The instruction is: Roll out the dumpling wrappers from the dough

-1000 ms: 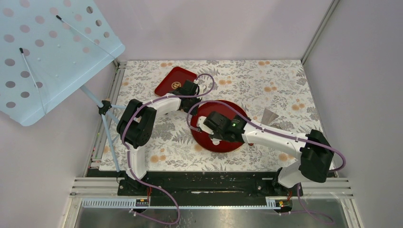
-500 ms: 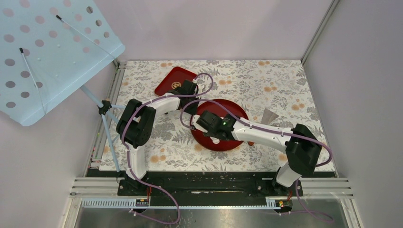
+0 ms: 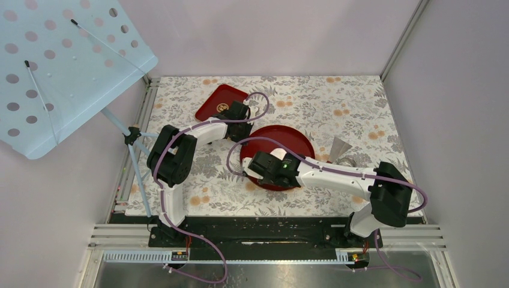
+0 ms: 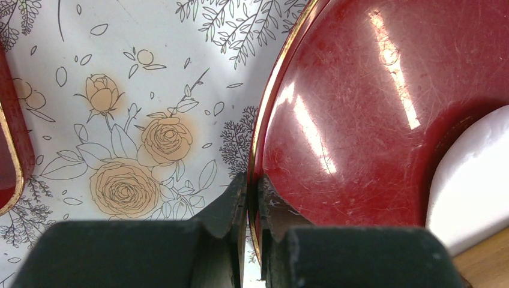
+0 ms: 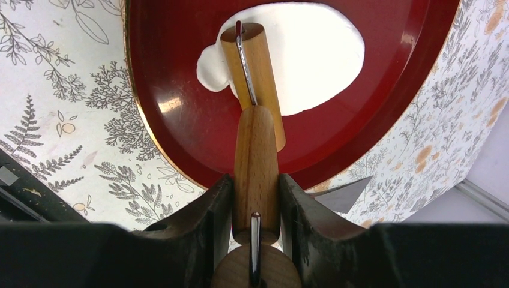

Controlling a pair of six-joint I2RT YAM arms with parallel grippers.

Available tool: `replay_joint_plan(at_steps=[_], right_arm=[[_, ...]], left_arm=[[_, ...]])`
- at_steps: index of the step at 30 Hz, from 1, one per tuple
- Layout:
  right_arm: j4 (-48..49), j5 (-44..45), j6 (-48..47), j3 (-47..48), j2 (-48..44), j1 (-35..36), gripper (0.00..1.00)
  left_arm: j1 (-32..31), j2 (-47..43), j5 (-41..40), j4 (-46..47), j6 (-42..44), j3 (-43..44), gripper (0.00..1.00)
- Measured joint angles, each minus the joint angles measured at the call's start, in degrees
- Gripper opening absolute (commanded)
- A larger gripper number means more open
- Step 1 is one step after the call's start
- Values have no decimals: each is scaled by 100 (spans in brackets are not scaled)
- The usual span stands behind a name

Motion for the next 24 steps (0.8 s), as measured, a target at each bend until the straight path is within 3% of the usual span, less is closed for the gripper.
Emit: replay_joint_plan(at_steps=[11, 24], right_arm=[[844, 570, -214, 424, 11, -544, 0], [1099, 688, -289, 625, 855, -334, 0]], left_arm=[[4, 0, 4, 0, 0, 0, 0], [4, 0, 7, 7, -2, 0, 0]])
